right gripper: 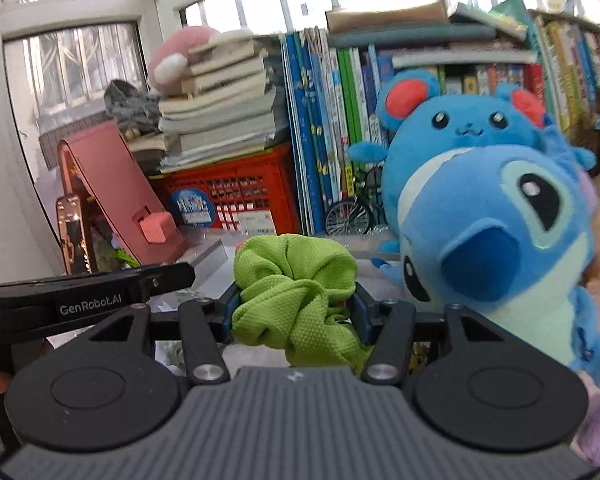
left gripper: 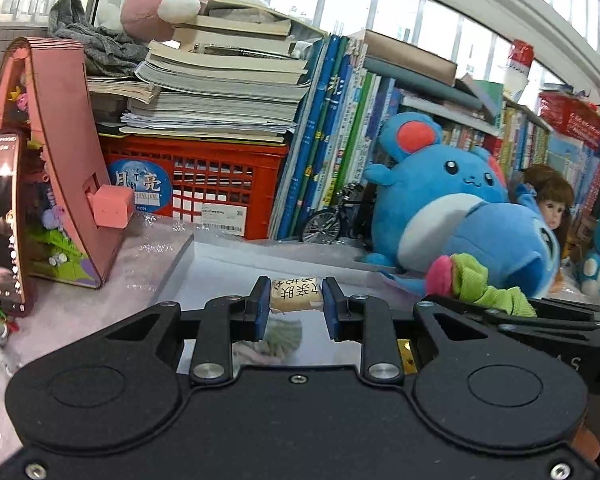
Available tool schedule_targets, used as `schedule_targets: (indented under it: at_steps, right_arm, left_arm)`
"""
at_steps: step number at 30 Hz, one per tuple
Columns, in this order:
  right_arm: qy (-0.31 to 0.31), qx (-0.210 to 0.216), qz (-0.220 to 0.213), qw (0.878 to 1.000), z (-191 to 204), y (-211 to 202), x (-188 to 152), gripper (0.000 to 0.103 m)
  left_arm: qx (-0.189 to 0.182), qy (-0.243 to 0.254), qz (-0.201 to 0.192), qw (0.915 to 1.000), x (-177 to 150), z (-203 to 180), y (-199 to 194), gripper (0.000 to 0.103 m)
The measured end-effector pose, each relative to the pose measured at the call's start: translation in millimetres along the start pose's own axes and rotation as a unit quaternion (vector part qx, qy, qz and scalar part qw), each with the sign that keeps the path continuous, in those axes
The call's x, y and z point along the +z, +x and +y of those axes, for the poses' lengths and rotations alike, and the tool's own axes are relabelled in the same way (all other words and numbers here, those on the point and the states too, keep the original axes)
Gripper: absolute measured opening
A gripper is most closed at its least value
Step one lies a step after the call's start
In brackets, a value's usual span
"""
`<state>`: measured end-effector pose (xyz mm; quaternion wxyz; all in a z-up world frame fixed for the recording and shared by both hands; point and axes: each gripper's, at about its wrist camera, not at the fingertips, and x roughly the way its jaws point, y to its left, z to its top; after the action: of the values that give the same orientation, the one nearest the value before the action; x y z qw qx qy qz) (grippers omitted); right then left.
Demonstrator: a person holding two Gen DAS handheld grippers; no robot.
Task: Organize soft objects
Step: 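Carry the packet with the left tool while the right tool carries the scrunchie over the box, then open the left tool to drop the packet while the right tool releases the scrunchie in the box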
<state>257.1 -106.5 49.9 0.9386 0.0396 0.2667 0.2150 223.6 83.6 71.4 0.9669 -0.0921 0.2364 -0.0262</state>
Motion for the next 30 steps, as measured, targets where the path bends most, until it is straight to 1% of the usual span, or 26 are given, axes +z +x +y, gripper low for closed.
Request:
schedule_targets:
  at_steps: [5,9,11,15,19,23,27,30]
  right_arm:
    - [0.006,-0.014,0.033,0.999,-0.5,29.6,8.5,0.058]
    - [0.006,-0.027,0.057,0.998,0.6,49.0,13.2,0.058]
    - [0.007,-0.031,0.067,0.997,-0.4,56.6,14.2,0.058]
    - [0.001,-0.033,0.078,0.996,0.2,69.9,15.1,0.058]
    - [-0.013,-0.039,0.082,0.996,5.4,77.8,13.3,0.058]
    - [-0.004,-0.040,0.091,0.995,1.4,85.2,9.8,0.058]
    - [-0.009,-0.043,0.103,0.994,0.1,92.1,5.7,0.059]
    - [-0.005,-0.043,0.107,0.993,-0.6,94.9,4.8,0.059]
  left_arm:
    - [0.021,0.011,0.008,0.9997,7.5,1.7,23.3,0.026]
    - [0.028,0.031,0.023,0.9988,11.0,5.4,40.7,0.026]
    - [0.036,0.030,0.033,0.9983,13.2,9.2,50.3,0.026]
    - [0.042,0.017,0.049,0.9978,16.9,14.9,66.9,0.026]
    - [0.045,0.014,0.067,0.9967,15.9,14.9,82.1,0.027]
    - [0.049,0.000,0.079,0.9957,11.6,19.2,92.3,0.027]
    - [0.059,0.014,0.084,0.9946,5.3,20.7,97.8,0.027]
    - [0.063,0.015,0.087,0.9941,3.4,22.4,100.8,0.027]
